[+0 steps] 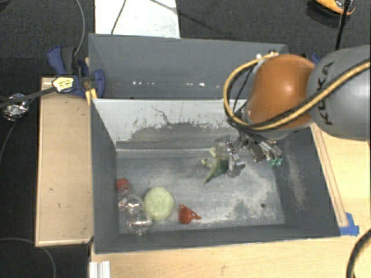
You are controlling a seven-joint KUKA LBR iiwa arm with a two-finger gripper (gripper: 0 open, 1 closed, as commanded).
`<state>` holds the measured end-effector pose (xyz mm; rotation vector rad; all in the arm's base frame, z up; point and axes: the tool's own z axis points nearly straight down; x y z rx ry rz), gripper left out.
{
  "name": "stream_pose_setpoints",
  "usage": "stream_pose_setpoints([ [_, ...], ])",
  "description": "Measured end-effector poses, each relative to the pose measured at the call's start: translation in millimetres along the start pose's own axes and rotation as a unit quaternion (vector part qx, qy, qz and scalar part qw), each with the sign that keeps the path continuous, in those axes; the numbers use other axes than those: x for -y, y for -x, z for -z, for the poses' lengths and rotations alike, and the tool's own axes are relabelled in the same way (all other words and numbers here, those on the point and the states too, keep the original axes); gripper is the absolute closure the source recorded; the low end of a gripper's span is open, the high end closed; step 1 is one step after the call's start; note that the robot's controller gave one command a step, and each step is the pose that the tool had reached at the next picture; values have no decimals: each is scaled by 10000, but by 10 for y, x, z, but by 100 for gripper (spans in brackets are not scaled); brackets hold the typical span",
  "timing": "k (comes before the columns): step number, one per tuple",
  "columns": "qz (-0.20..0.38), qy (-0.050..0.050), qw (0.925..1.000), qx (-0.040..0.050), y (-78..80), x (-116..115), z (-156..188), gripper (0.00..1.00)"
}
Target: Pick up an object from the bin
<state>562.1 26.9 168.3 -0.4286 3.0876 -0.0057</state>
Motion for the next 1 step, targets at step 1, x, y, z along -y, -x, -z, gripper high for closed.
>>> stream_pose_setpoints([
  [1,55,7,10000,-27,48,-1,459,100],
])
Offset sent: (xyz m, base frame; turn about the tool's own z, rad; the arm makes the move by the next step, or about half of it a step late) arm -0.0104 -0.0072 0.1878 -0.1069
